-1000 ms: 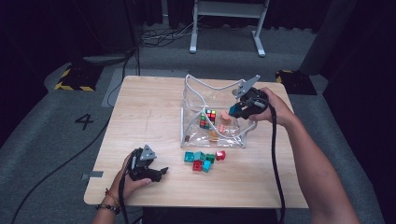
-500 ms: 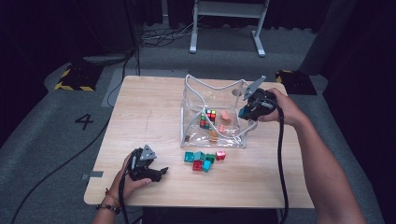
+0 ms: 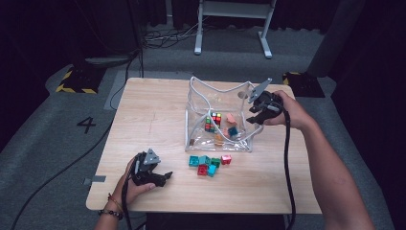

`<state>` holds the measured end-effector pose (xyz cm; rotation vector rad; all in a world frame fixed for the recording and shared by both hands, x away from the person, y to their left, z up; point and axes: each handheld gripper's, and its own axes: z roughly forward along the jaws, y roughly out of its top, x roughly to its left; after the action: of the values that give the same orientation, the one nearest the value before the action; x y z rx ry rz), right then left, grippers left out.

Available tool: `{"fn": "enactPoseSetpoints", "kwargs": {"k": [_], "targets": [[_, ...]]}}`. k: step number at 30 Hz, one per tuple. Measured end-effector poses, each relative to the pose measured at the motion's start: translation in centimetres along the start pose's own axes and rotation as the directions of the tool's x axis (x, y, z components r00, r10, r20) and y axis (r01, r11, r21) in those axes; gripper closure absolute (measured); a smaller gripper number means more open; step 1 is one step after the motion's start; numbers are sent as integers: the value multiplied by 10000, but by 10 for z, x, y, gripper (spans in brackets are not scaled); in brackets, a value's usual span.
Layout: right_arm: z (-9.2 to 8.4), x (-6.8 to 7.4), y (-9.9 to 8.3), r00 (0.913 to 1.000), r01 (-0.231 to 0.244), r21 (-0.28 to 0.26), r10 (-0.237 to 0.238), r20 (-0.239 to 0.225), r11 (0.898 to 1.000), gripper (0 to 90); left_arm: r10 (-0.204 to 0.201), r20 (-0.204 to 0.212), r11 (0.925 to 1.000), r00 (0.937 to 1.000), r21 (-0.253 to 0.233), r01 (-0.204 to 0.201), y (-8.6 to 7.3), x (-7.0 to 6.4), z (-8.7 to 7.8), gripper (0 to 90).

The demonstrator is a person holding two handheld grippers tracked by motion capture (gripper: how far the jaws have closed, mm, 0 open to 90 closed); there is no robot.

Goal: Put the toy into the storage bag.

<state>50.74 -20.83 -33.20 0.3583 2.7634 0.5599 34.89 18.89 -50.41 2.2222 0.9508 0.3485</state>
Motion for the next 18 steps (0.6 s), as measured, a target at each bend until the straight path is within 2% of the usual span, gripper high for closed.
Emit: {"fn": "enactPoseSetpoints", "kwargs": {"k": [4, 6, 9, 11, 12, 13, 15, 16, 18], "targets": [[-2, 0, -1, 10000, -57, 82, 56, 67, 10000, 547, -13, 28, 10000, 10000, -27, 13, 0, 0, 0, 157], [-4, 1, -3, 9999, -64, -134, 66, 134, 9999, 537, -18, 19, 10000, 10000, -32, 18, 0, 0, 0, 157], [-12, 2, -7, 9995, -178, -914, 199, 227, 9957, 519, -18, 24, 10000, 10000, -38, 18, 0, 0, 0, 157], [-18, 5, -10, 9997, -86, -1547, 117, 193, 9879, 495, -14, 16, 10000, 10000, -37, 14, 0, 0, 0, 157], [-24, 9, -12, 9992, -204, -1962, 268, 301, 9804, 479, 3, 7, 10000, 10000, -37, -3, 0, 0, 0, 157], [-28, 12, -13, 9985, -373, -2145, 452, 321, 9760, 467, 2, 13, 10000, 10000, -37, -2, 0, 0, 0, 157], [-37, 20, -19, 9974, -501, -3124, 639, 343, 9486, 453, -19, 15, 10000, 10000, -37, 19, 0, 0, 0, 157], [-45, 25, -25, 9960, -604, -3755, 806, 381, 9248, 430, 7, 7, 10000, 10000, -33, -7, 0, 0, 0, 157], [-52, 29, -32, 9909, -804, -4299, 1186, 630, 8993, 411, 4, 6, 10000, 10000, -34, -4, 0, 0, 0, 157]]}}
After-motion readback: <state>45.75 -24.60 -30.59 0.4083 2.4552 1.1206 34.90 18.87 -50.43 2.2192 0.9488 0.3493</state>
